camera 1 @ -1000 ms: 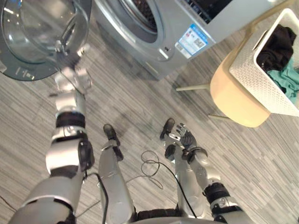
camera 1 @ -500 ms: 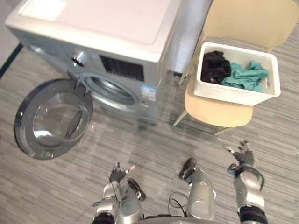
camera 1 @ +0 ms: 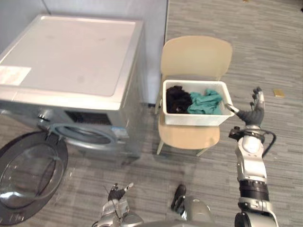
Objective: Pick up the laundry basket with both hands and put the clothes into the washing machine.
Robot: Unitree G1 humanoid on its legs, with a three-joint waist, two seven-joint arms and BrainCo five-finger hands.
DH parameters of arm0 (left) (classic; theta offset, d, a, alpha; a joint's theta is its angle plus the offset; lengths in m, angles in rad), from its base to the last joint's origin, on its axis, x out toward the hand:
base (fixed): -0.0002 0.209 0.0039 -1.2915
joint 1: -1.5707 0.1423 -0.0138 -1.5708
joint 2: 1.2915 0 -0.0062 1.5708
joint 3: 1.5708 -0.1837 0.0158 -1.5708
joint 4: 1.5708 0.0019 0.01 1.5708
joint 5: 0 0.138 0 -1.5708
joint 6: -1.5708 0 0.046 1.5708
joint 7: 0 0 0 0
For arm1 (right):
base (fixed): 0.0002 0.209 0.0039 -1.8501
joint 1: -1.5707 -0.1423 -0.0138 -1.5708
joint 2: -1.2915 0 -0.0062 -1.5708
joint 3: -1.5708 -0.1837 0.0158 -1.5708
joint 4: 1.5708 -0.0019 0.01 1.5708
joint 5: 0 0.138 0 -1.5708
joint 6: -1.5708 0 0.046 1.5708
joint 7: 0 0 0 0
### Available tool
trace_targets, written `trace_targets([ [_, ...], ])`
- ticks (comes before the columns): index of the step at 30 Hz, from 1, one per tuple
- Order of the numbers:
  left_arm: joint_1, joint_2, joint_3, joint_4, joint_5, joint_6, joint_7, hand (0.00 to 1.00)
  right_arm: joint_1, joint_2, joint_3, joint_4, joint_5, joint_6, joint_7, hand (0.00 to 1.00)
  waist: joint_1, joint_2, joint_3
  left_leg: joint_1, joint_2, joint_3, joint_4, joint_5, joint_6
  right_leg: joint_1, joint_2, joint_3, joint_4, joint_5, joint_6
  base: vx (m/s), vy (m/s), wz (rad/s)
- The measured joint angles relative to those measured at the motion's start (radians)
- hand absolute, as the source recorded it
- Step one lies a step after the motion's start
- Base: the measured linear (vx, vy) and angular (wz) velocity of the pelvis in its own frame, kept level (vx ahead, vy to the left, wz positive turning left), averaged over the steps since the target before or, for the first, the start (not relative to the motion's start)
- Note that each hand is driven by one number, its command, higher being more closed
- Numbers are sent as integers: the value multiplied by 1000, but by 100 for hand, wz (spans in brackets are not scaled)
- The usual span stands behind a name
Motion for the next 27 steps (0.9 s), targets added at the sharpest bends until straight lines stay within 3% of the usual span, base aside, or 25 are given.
trace_targets([
  [1, -1, 2, 1, -2, -3, -15, 0, 0, -37, -9, 28, 16, -18, -1, 4, 0, 6, 11, -8, -75, -73, -69, 28, -76, -10, 18, -1, 17, -25, -3, -3, 233, -25, -45],
  [2, 0, 5, 1, -3, -3, -17, 0, 0, -61, -12, 44, 49, -37, -1, 10, 0, 19, 0, -1, -115, -148, -92, 0, -120, -22, 42, -1, 34, -45, 0, -1, 196, -11, -45],
  [3, 1, 7, 1, -3, -2, -18, 0, 0, -69, -14, 55, 70, -47, -1, 20, 0, 27, 0, -2, -126, -181, -93, -38, -126, -20, 53, -2, 41, -51, 0, 0, 195, 27, -45],
  [5, 7, 14, 6, 1, -2, -18, -1, 0, -104, -19, 98, 136, -80, 2, 46, 0, 48, 2, -3, -193, -304, -122, -235, -122, -23, 82, -3, 74, -74, -11, 16, 187, 81, -42],
  [6, 9, 16, 11, 2, -2, -18, -2, 0, -120, -21, 112, 155, -86, 4, 49, 0, 48, 4, -4, -209, -333, -141, -296, -114, -27, 83, -4, 82, -73, -13, 22, 142, 96, -43],
  [7, 12, 14, 31, 12, -2, -18, -1, 0, -144, -25, 135, 183, -105, 5, 54, 0, 54, 18, -12, -211, -365, -175, -409, -74, -60, 81, 0, 104, -71, -15, 42, 177, 146, -80],
  [8, 21, 9, 53, 43, -19, -18, -2, 0, -159, -21, 165, 204, -114, 6, 67, 0, 78, 9, -13, -184, -378, -176, -458, 24, 18, 85, 13, 149, -80, -9, 69, 246, 150, -72],
  [9, 27, 21, 82, 52, -25, -18, -1, 0, -159, -18, 200, 216, -116, 7, 78, 0, 73, -23, -30, -175, -404, -167, -486, 19, 21, 95, -6, 158, -114, 7, 94, 270, 144, -51],
  [12, 23, 26, 121, 86, -40, -15, -1, 0, -161, 5, 236, 230, -137, 7, 116, 0, 74, -48, -41, -120, -446, -132, -499, -5, 60, 129, -46, 173, -106, -3, 128, 259, 100, -7],
  [15, 25, 40, 116, 105, -33, -10, -2, 0, -166, 21, 293, 301, -155, 9, 149, 0, 75, -48, -41, -51, -449, -125, -517, -11, 65, 116, -76, 175, 27, -15, 141, 165, 76, -19],
  [17, 26, 52, 99, 109, -15, -10, -2, 0, -165, 27, 314, 314, -171, 12, 178, 0, 69, -52, -43, -16, -456, -146, -551, -11, 66, 91, -90, 155, 108, -24, 128, 122, 27, -3],
  [19, 12, 65, 65, 110, -12, -9, -2, 0, -164, 15, 318, 316, -189, 12, 197, 0, 56, -68, -52, -20, -478, -204, -594, -11, 67, 49, -103, 155, 182, -48, 91, 86, -3, 38],
  [20, 3, 66, 58, 112, -12, -9, -2, 0, -164, 9, 318, 338, -192, 14, 203, 0, 47, -67, -51, -24, -480, -240, -601, -10, 67, 18, -106, 178, 244, -83, 79, 71, -11, 58],
  [22, -4, 54, 46, 118, -12, -9, -2, 0, -146, 1, 317, 361, -203, 37, 222, 0, 44, -69, -52, -21, -486, -284, -589, -11, 66, 16, -116, 213, 257, -134, 96, 80, -58, 85],
  [24, -4, 56, 38, 115, -10, -9, -3, 0, -143, -5, 317, 409, -224, 44, 238, 0, 50, -84, -59, -23, -504, -316, -573, -11, 63, 16, -138, 226, 222, -127, 107, 104, -129, 87],
  [25, -2, 58, 38, 114, -10, -9, -2, 0, -146, -3, 320, 444, -232, 52, 248, 0, 57, -98, -67, -31, -520, -338, -561, -14, 55, 18, -153, 229, 167, -91, 124, 86, -188, 64],
  [27, -1, 58, 38, 106, -9, -11, -3, 0, -148, -2, 328, 496, -243, 59, 269, 0, 78, -96, -70, -37, -518, -358, -547, -19, 29, 39, -148, 227, 120, -77, 148, 79, -200, 38],
])
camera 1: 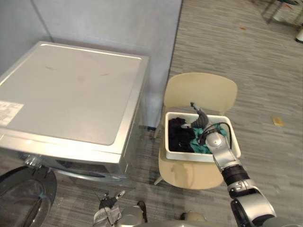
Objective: Pick up the laundry basket with both hands and put the clothes into the washing machine.
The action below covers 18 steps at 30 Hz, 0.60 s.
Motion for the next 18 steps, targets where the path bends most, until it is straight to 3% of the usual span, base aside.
trace_targets([
  [3, 1, 3, 6, 0, -2, 0, -10, 0, 1, 0, 6, 24, -31, 17, 40, 0, -9, 2, -3, -42, 32, -36, -40, 37, -52, 17, 46, -44, -113, 18, 4, 14, -183, 11],
  [10, -1, 7, 12, -12, -19, -4, -30, 0, -88, 0, -49, 289, -41, 33, 38, 0, 2, -7, 7, -90, 60, -124, -108, 111, -91, 27, 103, -143, -195, 55, -20, -2, -120, 36],
  [14, -33, 10, 11, -47, -60, -11, -41, 0, -300, -1, -124, 477, -48, 45, 21, 0, 45, 3, 94, -142, 72, -164, -93, 136, -99, 20, 125, -180, -233, 88, -42, -94, -22, 24],
  [18, -45, 7, -5, -84, -114, -22, -40, 0, -459, -29, -225, 558, -45, 56, -11, 0, 56, 39, 169, -199, 69, -201, -104, 174, -95, -14, 134, -215, -247, 111, -52, -156, 12, 29],
])
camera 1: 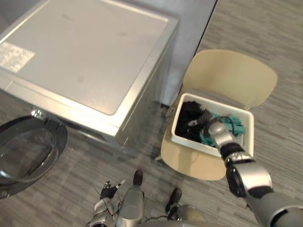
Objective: Pick up the laundry basket with both hands and put the clothes into the washing machine.
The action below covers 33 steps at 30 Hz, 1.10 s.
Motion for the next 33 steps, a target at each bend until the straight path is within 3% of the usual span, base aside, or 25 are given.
trace_targets([
  [2, 1, -2, -13, -26, -34, -9, 3, 0, -62, -32, -77, 10, 24, 2, -25, 0, 20, 19, 22, -39, 0, -14, -49, 41, -2, -46, 5, -21, -8, 13, -7, -145, 12, 27],
  [6, 5, -19, -52, -84, -56, -23, 6, 0, -127, -76, -113, 5, 38, 5, -43, 0, 27, 45, 51, -73, 2, -25, -110, 92, -4, -91, 8, -54, -13, 24, -13, -65, -2, 19],
  [14, 5, -40, -118, -203, -77, -27, -8, 0, -147, -149, -80, 11, -38, 44, -31, 0, 31, 54, 56, -98, 2, -19, -136, 108, -7, -124, 3, -68, -11, 24, -12, 43, 4, 1],
  [26, 5, -54, -169, -239, -99, -25, -29, 0, -147, -203, -31, 50, -42, 49, 14, 0, 25, 78, 68, -111, 1, 11, -158, 121, -26, -154, -4, -73, -7, 23, -12, 21, 13, -2],
  [33, 7, -53, -216, -278, -117, -25, -31, 0, -132, -251, 10, 91, -43, 45, 30, 0, 46, 82, 70, -115, -1, 28, -179, 133, -14, -183, -12, -55, 6, 22, -12, 1, 21, -7],
])
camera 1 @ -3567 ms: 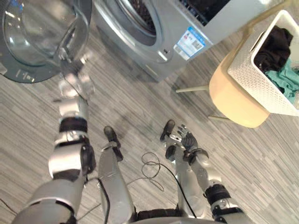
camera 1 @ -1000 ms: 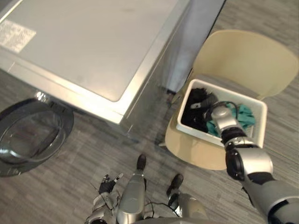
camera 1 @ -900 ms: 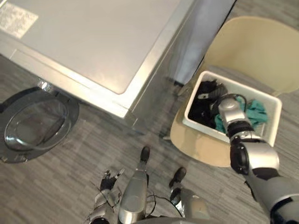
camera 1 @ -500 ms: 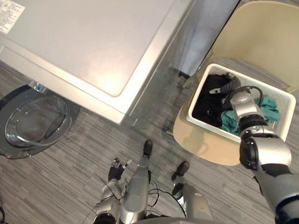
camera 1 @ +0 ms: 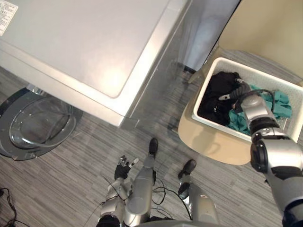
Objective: Pick up the laundry basket with both hands and put the clothes into the washing machine.
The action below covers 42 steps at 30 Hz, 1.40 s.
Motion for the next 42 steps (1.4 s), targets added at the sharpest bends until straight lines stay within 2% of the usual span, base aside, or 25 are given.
trace_targets([
  [3, 2, 1, -41, -37, -20, 0, -17, 0, 16, -21, 48, 36, -1, -2, 6, 0, 4, 10, 5, -4, -2, -10, -32, 23, 0, -15, 0, -3, 1, 0, 0, 20, 25, 6],
  [11, 6, 1, -100, -110, -68, 1, -37, 0, 25, -45, 156, 73, -9, -9, 15, 0, 12, 27, 13, -24, -7, -24, -47, 35, -4, -39, -3, -5, 5, -2, 2, 28, 20, 3],
  [12, 6, 1, -107, -119, -69, 1, -38, 0, 25, -47, 157, 73, -9, -9, 12, 100, 15, 31, 15, -24, -8, -24, -47, 35, -4, -39, -3, -4, 5, -2, 2, 0, 0, 0],
  [16, 6, 0, -161, -190, -97, 0, -40, 0, 26, -65, 184, 73, -9, -9, -35, 100, 30, 46, 22, -25, -8, -27, -47, 36, -5, -41, -3, -4, 7, -3, 3, 4, 8, 1],
  [20, 6, 0, -199, -245, -116, 1, -41, 0, 25, -64, 181, 91, -7, -6, -56, 100, 30, 47, 22, -26, -9, -32, -47, 37, -4, -42, -5, -6, 21, -15, 6, 31, 22, 6],
  [28, 6, -2, -218, -295, -128, 1, -35, 0, 31, -5, 144, 90, 50, -1, -79, 100, 28, 51, 20, 17, -8, -14, -45, 37, -4, -8, -7, 8, 21, -17, 5, 43, 15, -5],
  [31, 9, -1, -219, -295, -98, 1, -21, 0, 61, 30, 97, 15, 72, -1, -96, 100, 25, 51, 20, 72, -5, 9, -45, 37, -4, 37, -7, 28, 22, -19, 3, -1, 15, -13],
  [35, 53, 24, -260, -312, -20, 2, -22, 0, 73, 52, 5, -71, 73, -5, -115, 100, -16, 50, 17, 130, 1, 11, -46, 36, -4, 88, -3, 33, 34, -29, -2, -40, 13, 0],
  [37, 73, 50, -292, -312, 16, 4, -44, 0, 74, 54, -21, -73, 76, -5, -119, 100, -30, 49, 8, 153, 4, 13, -48, 34, -3, 107, -2, 36, 40, -32, -2, -73, 23, -3],
  [39, 93, 69, -321, -312, 36, 6, -62, 0, 86, 54, -31, -92, 80, -5, -120, 100, -38, 48, -8, 174, 9, 26, -49, 22, 13, 120, 2, 47, 45, -35, 0, -81, 26, -10],
  [42, 129, 103, -369, -315, 68, 15, -108, 0, 151, 60, -33, -213, 80, -6, -121, 100, -66, 35, -73, 194, 6, 38, -50, 20, 16, 131, -1, 61, 48, -36, 4, -20, 32, -6],
])
